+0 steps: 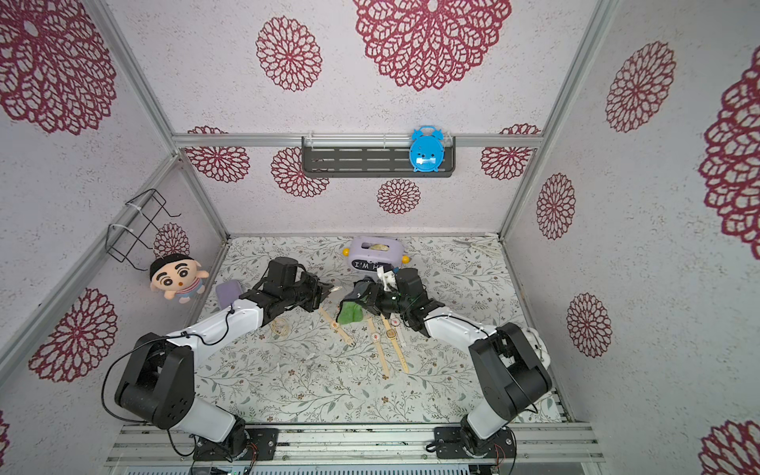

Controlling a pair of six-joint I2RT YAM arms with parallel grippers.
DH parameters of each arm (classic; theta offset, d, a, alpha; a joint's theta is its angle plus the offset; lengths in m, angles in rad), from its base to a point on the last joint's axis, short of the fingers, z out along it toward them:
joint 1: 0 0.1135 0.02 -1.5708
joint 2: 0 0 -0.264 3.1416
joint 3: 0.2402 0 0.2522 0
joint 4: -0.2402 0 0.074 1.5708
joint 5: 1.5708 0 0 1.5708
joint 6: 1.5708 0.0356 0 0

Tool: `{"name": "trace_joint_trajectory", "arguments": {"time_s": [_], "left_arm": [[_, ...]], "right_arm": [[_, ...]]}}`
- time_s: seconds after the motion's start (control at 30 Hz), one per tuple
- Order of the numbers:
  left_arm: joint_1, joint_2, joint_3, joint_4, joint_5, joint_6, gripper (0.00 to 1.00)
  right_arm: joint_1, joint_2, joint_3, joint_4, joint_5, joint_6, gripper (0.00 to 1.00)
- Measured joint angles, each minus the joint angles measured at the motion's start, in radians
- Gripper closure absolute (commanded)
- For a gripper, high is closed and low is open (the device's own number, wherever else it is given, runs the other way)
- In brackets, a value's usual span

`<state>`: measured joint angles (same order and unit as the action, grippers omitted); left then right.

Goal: Wipe the watch dial
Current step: Wipe the dirt from the watch dial.

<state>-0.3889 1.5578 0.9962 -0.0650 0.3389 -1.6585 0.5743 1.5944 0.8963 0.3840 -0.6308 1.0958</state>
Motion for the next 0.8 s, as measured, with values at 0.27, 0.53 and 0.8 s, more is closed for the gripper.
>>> {"name": "trace_joint_trajectory", "arguments": {"time_s": [0.27, 0.53, 0.8], "left_arm": [[-0.005, 0.002, 0.002, 0.02, 0.003, 0.0, 1.0], [-0.027, 0.002, -0.007, 0.039, -0.031, -0.012, 1.0], [-0.029, 0.004, 0.063, -0.132, -0.081, 0.054, 1.0]], "right_arm": [[0.031, 0.081, 0.045, 0.064, 0.008, 0.04, 1.0], [0.026, 0.151, 0.148, 0.063, 0.0, 0.057, 1.0], [0.014, 0.216, 0.26, -0.044, -0.068, 0.057, 1.0]]}}
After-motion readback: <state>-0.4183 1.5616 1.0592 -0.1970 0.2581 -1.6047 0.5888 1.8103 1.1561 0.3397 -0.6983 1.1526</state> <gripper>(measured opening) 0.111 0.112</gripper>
